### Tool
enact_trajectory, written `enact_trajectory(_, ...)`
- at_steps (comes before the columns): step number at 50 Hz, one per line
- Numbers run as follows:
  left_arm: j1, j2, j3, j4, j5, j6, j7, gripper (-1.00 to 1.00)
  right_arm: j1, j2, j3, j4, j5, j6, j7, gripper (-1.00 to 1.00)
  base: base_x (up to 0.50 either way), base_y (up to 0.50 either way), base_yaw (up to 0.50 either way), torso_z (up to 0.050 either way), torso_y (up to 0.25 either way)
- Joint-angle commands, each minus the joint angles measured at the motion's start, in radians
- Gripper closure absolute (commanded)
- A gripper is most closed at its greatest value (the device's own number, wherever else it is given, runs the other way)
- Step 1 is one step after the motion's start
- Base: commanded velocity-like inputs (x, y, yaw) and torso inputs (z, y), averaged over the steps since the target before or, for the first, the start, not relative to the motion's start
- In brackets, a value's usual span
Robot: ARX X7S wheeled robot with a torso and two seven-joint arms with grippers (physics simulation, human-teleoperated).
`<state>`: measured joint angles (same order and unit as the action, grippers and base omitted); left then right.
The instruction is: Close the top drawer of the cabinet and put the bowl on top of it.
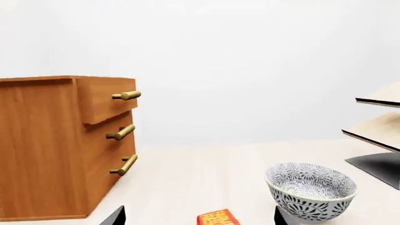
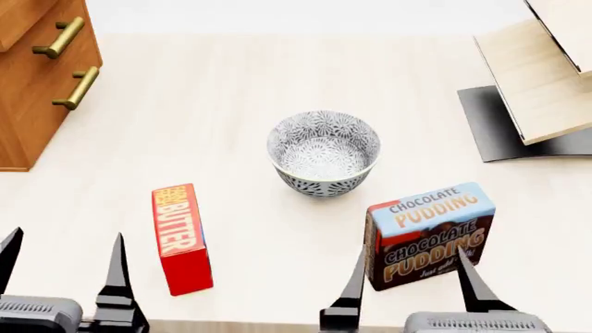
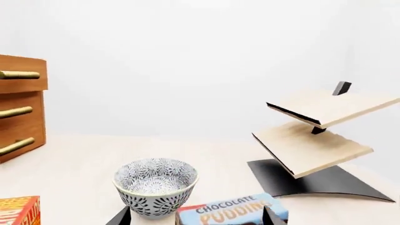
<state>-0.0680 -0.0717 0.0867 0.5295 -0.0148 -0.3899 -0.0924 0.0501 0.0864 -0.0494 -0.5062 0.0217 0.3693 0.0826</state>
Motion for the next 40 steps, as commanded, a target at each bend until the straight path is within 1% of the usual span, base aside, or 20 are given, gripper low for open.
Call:
enact_trajectory(1,-0.071,-0.021,0.024,0.192,-0.003,-0.159,-0.022,-1.00,0.058,0.027,0.004,-0.200,0.017,0.155,0.019,-1.00,0.00,0.00,0.00,0.000,0.000)
enact_trajectory(6,-0.073,-0.027,0.026,0.206,-0.008,-0.167,-0.030,-1.00,0.058,0.036,0.012,-0.247,0.029,0.176,0.023,-1.00,0.00,0.00,0.00,0.000,0.000)
enact_trajectory(10,-0.075,-0.030,0.028,0.212,-0.015,-0.173,-0.036,-1.00,0.046,0.039,0.024,-0.278,0.052,0.155,0.019,-1.00,0.00,0.06,0.00,0.000,0.000)
enact_trajectory(14,-0.077,-0.035,0.032,0.218,-0.020,-0.178,-0.041,-1.00,0.045,0.046,0.007,-0.274,0.037,0.155,0.030,-1.00,0.00,0.50,0.00,0.000,0.000)
enact_trajectory(19,-0.083,-0.042,0.030,0.230,-0.028,-0.190,-0.047,-1.00,0.048,0.046,0.018,-0.269,0.061,0.152,0.030,-1.00,0.00,0.50,0.00,0.000,0.000)
enact_trajectory(35,-0.078,-0.057,0.033,0.208,-0.051,-0.166,-0.063,-1.00,0.058,0.057,0.000,-0.232,0.066,0.126,0.047,-1.00,0.00,0.50,0.00,0.000,0.000)
enact_trajectory(40,-0.080,-0.060,0.033,0.209,-0.058,-0.165,-0.068,-1.00,0.062,0.061,-0.004,-0.229,0.066,0.124,0.054,-1.00,0.00,0.20,0.00,0.000,0.000)
